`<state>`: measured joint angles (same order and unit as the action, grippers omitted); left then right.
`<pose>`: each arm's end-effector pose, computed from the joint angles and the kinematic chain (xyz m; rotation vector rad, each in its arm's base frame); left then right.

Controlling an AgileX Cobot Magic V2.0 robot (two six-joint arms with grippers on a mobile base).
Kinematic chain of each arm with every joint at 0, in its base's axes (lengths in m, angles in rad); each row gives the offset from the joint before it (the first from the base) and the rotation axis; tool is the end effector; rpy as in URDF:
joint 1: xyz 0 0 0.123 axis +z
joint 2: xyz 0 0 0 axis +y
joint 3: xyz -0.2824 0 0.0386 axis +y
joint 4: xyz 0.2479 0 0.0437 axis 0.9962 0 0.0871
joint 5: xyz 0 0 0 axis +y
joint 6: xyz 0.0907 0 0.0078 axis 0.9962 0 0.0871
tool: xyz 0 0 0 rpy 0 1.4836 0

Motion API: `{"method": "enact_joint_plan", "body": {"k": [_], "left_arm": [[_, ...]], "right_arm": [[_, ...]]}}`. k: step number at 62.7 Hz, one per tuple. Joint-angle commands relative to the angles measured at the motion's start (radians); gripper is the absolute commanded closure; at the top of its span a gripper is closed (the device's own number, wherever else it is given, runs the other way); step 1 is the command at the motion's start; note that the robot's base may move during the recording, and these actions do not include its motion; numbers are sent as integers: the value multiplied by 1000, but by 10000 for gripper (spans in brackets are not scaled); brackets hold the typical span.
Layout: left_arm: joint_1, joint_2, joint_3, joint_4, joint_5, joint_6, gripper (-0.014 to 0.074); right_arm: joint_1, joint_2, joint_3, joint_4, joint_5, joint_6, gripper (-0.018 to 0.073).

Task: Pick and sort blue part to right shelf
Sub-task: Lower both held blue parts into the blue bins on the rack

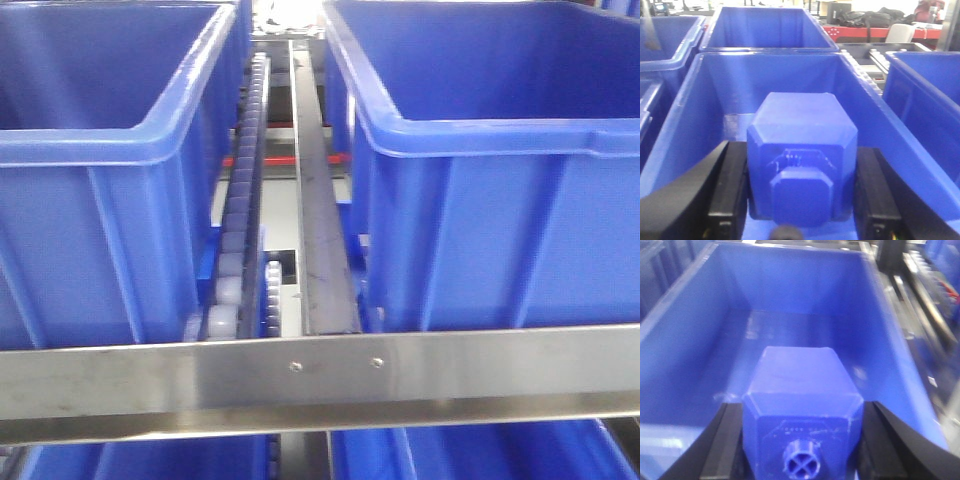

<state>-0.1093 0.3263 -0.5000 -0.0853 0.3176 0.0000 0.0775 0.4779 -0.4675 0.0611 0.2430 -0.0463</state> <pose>0.0716 -0.0103 0.3308 0.0435 1.6284 -0.1680 0.1047 0.0095 0.3131 -0.0668 1.7359 0.0793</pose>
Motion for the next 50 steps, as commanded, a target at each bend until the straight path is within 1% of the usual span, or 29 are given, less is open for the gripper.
{"method": "enact_joint_plan", "body": {"k": [1,50], "left_arm": [[1,9,-30,-5,-97,0,368],[1,9,-30,-5,-97,0,368]], "right_arm": [[-6,4,-32,2,-98,-9,230],[-6,4,-32,2,-98,-9,230]]}}
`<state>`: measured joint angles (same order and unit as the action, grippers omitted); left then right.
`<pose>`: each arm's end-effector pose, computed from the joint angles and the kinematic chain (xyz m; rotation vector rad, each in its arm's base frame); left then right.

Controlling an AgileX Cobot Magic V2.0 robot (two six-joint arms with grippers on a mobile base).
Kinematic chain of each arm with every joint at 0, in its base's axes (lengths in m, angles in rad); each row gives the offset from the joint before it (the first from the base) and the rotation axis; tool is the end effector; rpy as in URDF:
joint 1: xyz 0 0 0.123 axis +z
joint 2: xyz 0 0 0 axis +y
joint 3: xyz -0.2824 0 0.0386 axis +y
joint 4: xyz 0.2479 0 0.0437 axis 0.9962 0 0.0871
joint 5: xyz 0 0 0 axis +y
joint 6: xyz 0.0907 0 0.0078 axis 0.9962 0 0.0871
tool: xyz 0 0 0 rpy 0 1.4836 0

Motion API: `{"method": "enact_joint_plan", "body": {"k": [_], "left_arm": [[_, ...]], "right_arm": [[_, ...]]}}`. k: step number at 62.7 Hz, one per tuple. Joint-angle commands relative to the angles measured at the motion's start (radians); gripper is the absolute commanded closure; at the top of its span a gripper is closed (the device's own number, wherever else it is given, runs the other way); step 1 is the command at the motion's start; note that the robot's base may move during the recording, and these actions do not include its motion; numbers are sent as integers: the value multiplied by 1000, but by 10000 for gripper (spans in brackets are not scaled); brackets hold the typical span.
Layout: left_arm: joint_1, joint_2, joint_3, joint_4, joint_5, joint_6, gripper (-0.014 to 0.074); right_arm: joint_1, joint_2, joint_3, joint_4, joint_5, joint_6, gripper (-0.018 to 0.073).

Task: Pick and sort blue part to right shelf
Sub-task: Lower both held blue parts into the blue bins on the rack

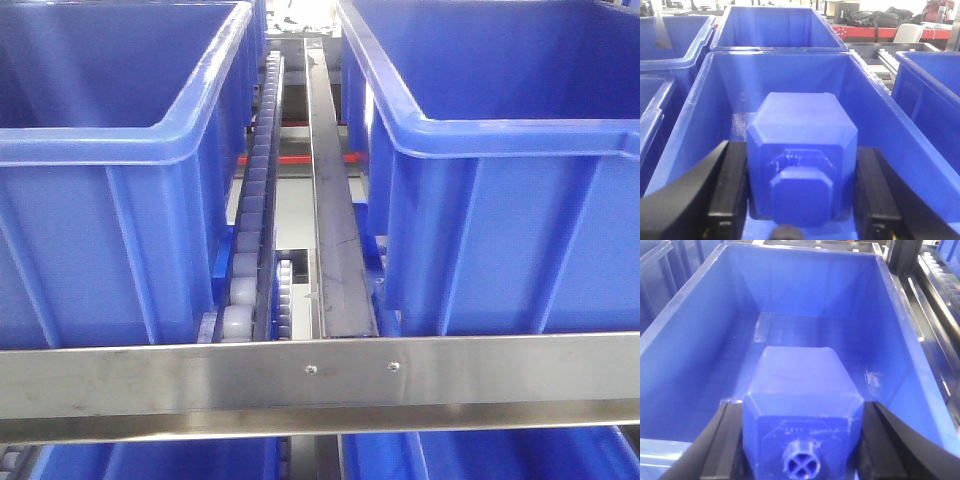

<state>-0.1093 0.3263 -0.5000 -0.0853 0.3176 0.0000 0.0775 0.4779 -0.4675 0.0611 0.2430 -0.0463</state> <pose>0.0716 -0.0103 0.3308 0.0435 1.6284 -0.1680 0.1047 0.0095 0.3131 -0.0668 1.7359 0.0793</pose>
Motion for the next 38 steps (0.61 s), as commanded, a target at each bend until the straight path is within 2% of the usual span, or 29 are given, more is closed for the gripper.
{"method": "enact_joint_plan", "body": {"k": [1,38], "left_arm": [[1,9,-30,-5,-97,0,368],[1,11,-30,-21,-117,0,368]], "right_arm": [[-6,4,-32,2,-98,-9,230],[-6,7,-32,4,-162,-9,230]]}}
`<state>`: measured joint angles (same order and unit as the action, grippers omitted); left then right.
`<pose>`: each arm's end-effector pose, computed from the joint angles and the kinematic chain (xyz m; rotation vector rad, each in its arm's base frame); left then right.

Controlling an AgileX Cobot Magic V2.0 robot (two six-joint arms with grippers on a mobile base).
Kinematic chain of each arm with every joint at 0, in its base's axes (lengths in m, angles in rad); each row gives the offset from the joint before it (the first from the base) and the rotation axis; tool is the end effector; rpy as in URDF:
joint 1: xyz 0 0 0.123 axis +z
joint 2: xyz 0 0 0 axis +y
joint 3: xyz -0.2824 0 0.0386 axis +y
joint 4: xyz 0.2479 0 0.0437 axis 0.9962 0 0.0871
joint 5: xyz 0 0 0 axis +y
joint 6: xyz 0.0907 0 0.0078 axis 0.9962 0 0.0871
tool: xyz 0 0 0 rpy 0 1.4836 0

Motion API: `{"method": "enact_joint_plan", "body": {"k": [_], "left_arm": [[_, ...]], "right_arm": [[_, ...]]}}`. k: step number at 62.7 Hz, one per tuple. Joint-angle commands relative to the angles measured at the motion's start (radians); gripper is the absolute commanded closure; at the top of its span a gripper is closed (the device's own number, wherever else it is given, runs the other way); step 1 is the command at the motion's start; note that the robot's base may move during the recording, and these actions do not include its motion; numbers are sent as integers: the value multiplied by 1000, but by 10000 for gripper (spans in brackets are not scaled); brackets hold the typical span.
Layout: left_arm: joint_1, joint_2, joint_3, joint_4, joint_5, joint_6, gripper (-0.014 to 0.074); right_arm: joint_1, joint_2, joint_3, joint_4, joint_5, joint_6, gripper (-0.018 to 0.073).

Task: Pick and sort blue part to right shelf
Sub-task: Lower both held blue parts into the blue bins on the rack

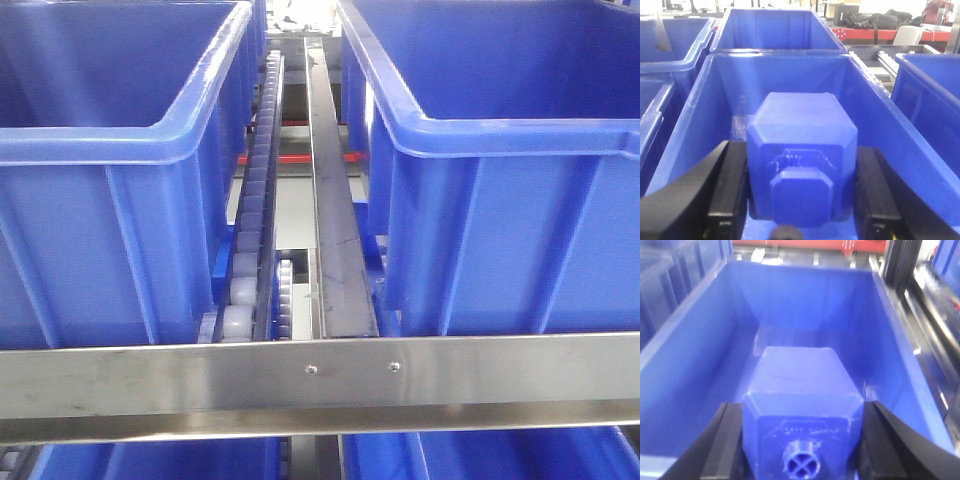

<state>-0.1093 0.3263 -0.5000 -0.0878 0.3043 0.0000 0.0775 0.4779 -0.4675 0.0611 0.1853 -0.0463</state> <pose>0.0717 -0.0103 0.3320 0.0410 1.6152 -0.1704 0.1054 0.0092 0.3183 -0.0620 1.6784 0.0782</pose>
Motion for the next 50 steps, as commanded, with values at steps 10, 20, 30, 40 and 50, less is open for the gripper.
{"method": "enact_joint_plan", "body": {"k": [10,20,30,40,50], "left_arm": [[1,11,-30,-22,-105,0,368],[-1,37,-35,-24,-126,0,368],[-20,178,-62,-22,-191,5,368],[-32,366,-81,17,-352,5,366],[-32,545,-94,17,-460,0,354]], "right_arm": [[-2,9,-32,5,-93,-9,230],[-1,28,-38,6,-86,-9,230],[-1,125,-87,6,-94,-9,230],[-1,261,-136,6,-185,-9,230],[-1,402,-167,6,-261,-9,228]]}}
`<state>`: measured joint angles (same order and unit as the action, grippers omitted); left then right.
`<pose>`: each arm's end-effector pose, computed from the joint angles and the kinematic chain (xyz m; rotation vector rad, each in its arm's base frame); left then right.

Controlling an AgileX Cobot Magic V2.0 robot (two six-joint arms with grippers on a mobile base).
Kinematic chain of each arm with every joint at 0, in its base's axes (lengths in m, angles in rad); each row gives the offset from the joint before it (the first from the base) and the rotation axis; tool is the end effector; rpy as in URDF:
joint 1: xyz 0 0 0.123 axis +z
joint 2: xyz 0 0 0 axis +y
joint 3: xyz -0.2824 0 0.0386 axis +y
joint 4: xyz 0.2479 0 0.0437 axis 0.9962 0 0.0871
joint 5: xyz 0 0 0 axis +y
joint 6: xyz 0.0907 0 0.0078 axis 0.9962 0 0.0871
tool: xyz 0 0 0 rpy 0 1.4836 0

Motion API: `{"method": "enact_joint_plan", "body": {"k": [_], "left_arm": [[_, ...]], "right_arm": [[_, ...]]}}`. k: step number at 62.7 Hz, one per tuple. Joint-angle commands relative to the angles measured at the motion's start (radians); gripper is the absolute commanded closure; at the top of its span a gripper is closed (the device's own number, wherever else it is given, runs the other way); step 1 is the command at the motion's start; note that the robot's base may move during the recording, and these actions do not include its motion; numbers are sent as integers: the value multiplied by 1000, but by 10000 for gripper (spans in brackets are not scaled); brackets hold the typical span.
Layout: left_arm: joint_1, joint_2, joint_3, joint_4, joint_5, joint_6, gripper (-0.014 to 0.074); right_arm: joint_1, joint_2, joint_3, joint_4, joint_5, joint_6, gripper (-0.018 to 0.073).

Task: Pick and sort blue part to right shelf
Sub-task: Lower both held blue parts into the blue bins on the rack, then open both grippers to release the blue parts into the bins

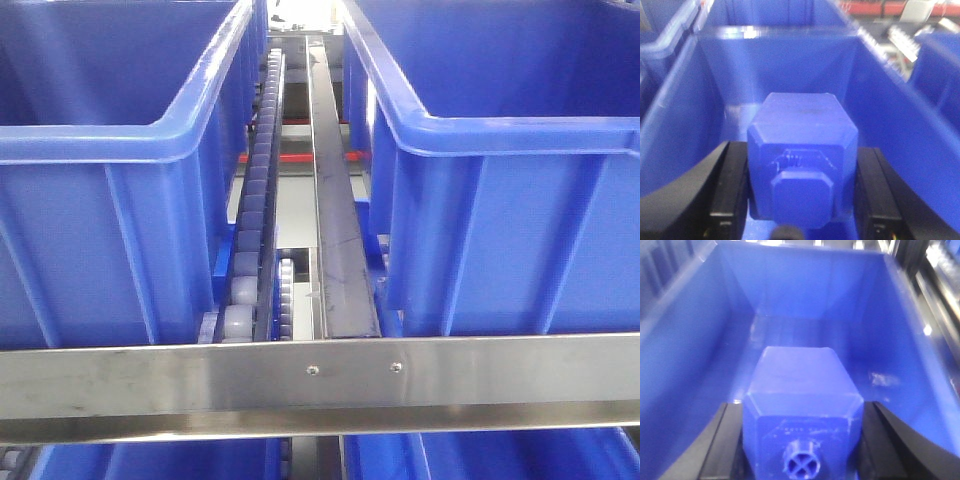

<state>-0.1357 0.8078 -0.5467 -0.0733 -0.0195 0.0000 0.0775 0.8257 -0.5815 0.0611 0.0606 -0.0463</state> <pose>0.1719 -0.0233 0.3179 0.0529 1.7268 -0.1531 0.1763 0.0140 0.3194 -0.0588 1.7878 0.0695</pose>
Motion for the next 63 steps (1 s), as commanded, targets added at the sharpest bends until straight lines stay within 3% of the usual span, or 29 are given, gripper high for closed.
{"method": "enact_joint_plan", "body": {"k": [1,5,15,22,42,47,52,57,61,63], "left_arm": [[-6,74,-50,3,-140,0,346],[-6,113,-65,3,-140,0,274],[-6,155,-111,3,-138,0,70],[-6,157,-126,3,-138,0,62],[-6,155,-130,6,-130,0,84],[-4,155,-130,6,-130,0,171],[-4,155,-130,6,-130,0,302],[-4,155,-130,6,-124,0,436],[-4,139,-130,6,-124,0,477],[-4,132,-130,6,-122,0,468]], "right_arm": [[-1,61,-58,6,-141,-9,226],[-1,88,-82,6,-139,-9,203],[-1,148,-167,38,-48,-2,17],[-1,174,-208,70,-37,-2,-69],[-1,187,-226,70,-33,-2,-60],[-1,187,-226,70,-33,-2,-1],[-1,187,-226,70,-29,-2,152],[-1,187,-226,70,-14,-2,366],[-1,187,-226,70,11,-2,519],[-1,187,-226,70,25,-2,508]]}}
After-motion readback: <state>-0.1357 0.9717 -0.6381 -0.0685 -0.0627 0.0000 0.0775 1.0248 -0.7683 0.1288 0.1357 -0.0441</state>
